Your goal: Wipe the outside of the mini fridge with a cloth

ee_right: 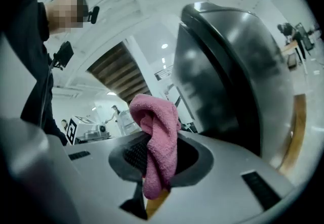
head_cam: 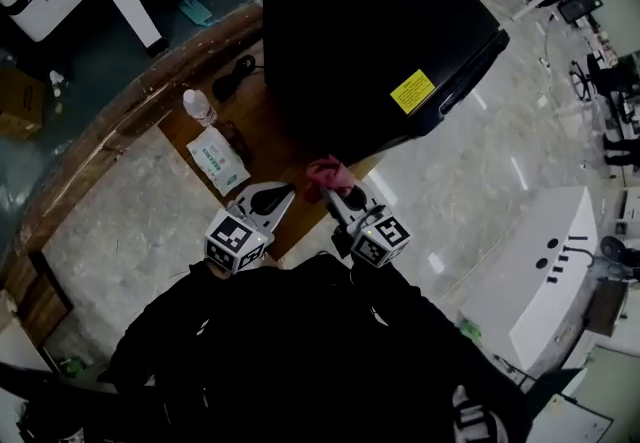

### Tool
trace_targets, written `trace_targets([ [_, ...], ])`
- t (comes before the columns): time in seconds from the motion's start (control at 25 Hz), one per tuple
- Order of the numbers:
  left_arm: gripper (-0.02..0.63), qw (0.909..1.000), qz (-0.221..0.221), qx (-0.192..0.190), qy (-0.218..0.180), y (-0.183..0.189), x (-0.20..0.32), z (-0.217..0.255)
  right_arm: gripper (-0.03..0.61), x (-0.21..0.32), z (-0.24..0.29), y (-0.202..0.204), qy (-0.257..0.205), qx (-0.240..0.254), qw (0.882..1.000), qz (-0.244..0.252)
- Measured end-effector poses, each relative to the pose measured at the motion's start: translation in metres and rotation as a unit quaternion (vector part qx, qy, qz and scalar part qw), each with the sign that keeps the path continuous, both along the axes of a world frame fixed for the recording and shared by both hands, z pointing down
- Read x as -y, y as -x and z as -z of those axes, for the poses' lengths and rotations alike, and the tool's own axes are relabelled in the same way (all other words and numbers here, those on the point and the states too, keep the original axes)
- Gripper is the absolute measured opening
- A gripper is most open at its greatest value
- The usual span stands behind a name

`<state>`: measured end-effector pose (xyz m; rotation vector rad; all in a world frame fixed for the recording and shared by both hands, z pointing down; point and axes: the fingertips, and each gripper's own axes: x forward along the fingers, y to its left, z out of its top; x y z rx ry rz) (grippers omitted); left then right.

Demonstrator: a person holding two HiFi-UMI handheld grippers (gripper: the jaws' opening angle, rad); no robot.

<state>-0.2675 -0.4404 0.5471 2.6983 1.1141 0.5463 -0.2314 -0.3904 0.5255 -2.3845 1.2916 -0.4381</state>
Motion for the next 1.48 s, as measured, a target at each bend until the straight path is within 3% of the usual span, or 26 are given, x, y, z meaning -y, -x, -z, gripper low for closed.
trace_targets([
  [0.28,0.006,0.9968,0.062,-0.049,0.018,0.042,-0.025,0.066,0.081,-0.019,0.064,0.043,0.029,-0.062,0.995,0.074],
  [0.64,0.006,0.9886,0.116,-0.095,0.009,0.092,-0.061,0.11,0.081,-0.065,0.106,0.08,0.026,-0.117,0.987,0.104],
  [0.8,0.006,0.9851,0.133,-0.109,-0.005,0.113,-0.072,0.118,0.081,-0.081,0.109,0.106,0.036,-0.14,0.983,0.115],
  [1.0,0.006,0.9809,0.155,-0.116,-0.014,0.136,-0.081,0.116,0.081,-0.097,0.114,0.128,0.014,-0.147,0.982,0.12],
  [1.48,0.006,0.9793,0.159,-0.122,-0.026,0.179,-0.128,0.12,0.081,-0.14,0.114,0.175,0.017,-0.152,0.98,0.13],
])
